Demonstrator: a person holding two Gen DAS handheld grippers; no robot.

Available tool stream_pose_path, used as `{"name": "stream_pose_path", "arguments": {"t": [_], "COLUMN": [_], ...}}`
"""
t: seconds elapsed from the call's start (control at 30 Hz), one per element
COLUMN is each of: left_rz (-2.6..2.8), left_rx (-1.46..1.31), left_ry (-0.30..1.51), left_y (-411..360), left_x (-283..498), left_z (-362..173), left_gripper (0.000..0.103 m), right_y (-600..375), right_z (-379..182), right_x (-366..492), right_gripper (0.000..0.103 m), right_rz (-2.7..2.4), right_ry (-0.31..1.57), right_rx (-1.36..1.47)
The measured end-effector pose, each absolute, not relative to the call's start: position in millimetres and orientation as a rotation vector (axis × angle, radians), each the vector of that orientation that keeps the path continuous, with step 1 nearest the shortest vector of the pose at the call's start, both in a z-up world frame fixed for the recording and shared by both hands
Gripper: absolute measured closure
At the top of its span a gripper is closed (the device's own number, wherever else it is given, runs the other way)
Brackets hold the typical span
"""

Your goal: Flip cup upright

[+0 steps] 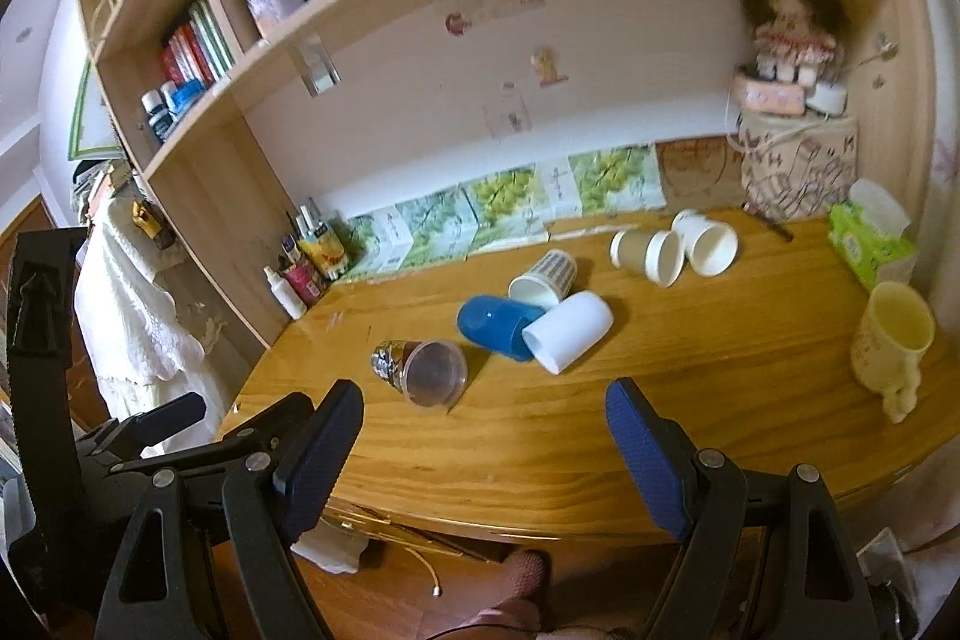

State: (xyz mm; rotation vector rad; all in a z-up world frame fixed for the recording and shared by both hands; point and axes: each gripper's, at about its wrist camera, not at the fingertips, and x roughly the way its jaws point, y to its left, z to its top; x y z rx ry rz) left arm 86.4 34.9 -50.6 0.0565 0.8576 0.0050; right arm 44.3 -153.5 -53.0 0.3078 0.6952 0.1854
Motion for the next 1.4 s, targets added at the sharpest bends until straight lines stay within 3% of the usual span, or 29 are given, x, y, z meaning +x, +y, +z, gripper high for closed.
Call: {"name": "stream_pose_path", "arguments": {"t": [0.8,1.4], "left_rz": [-0.379,-0.661], "left_rx": [0.413,0.768], "left_ry": [1.011,0.975], "left_y": [16,-18], "left_x": [264,324], "left_z": [-75,-119], "left_gripper": [0.004,0.004], "right_y": [-157,-177], "right_z": [-106,-167], "right_x": [181,208], "right_gripper": [0.019,0.019], "right_rz": [-0.033,-0.219], "right_ry": [0.906,0.994], "right_rx": [0.721,1.074]}}
